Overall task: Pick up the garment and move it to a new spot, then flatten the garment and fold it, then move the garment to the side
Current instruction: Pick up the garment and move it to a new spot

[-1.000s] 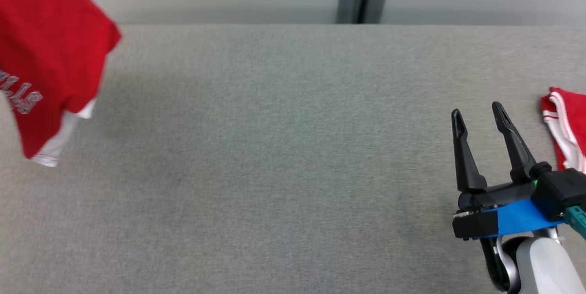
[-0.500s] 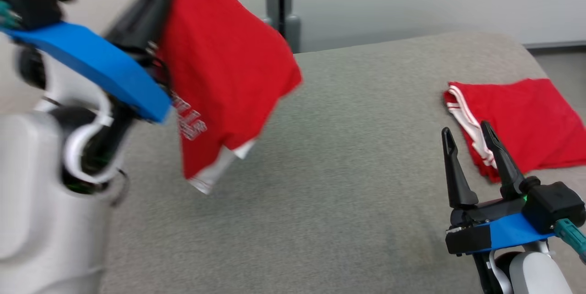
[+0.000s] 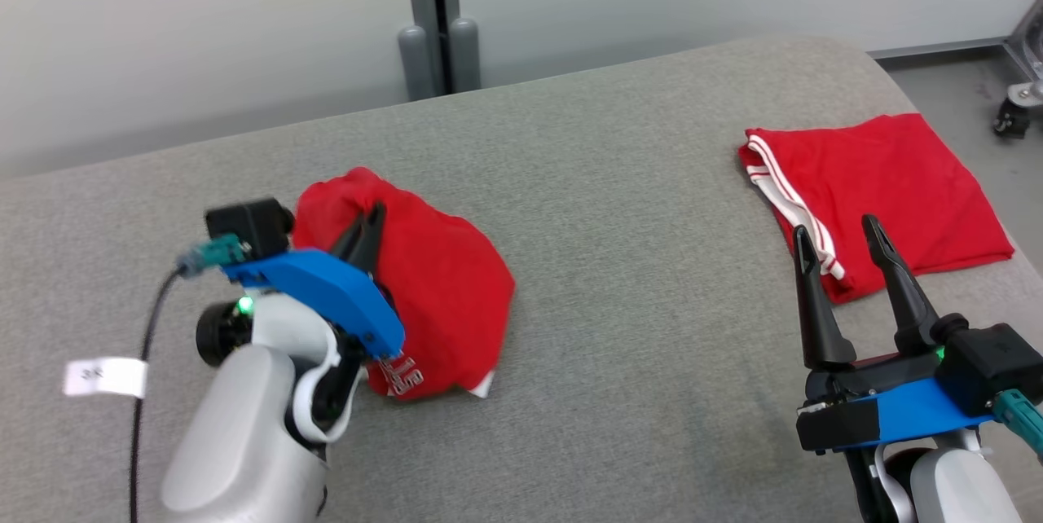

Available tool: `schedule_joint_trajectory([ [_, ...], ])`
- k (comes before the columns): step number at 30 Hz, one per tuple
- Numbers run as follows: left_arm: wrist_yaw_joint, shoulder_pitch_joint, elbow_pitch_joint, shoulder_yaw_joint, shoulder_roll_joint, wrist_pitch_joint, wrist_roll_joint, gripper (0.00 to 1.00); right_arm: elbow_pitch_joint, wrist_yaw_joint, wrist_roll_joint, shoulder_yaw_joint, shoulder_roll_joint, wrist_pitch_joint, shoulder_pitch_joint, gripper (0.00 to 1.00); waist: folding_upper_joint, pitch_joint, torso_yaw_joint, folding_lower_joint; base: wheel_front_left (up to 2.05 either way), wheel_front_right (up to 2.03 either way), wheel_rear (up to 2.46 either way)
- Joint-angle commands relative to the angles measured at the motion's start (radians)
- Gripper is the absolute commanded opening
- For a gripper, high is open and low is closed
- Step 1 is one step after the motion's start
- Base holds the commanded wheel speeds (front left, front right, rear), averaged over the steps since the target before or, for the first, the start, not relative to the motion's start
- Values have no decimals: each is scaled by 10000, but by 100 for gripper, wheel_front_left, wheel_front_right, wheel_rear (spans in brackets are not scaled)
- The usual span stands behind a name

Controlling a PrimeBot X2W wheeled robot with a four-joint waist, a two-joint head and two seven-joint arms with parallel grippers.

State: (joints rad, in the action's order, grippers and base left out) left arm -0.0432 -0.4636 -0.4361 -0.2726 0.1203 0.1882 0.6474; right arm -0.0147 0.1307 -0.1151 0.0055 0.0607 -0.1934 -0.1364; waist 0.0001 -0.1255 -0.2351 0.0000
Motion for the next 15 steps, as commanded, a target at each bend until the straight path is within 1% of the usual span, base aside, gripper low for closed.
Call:
schedule_joint_trajectory([
  [1,48,98,-164,-54,-2,-141,-131,25,-5,1,13,8,-23,32,91,100,-1,-12,70,0,0,0,0],
  [2,45,147,-413,-141,-92,-293,-158,45,-9,1,5,-2,-24,31,91,100,-1,-1,150,0,0,0,0],
  [3,30,156,-586,-200,-158,-471,-230,100,2,1,-2,-1,-25,23,88,100,-1,3,237,0,0,0,0],
  [7,-214,165,-848,-457,-221,-1370,-469,100,75,1,28,-26,-11,60,132,100,-1,31,703,0,0,0,0],
  [10,-391,264,-680,-502,-187,-2036,-576,100,133,1,44,-63,-10,109,162,100,-1,67,1077,0,0,0,0],
  [15,-649,618,-73,-499,296,-3234,-761,100,146,1,44,-136,-27,156,256,100,-1,189,1637,0,0,0,0],
])
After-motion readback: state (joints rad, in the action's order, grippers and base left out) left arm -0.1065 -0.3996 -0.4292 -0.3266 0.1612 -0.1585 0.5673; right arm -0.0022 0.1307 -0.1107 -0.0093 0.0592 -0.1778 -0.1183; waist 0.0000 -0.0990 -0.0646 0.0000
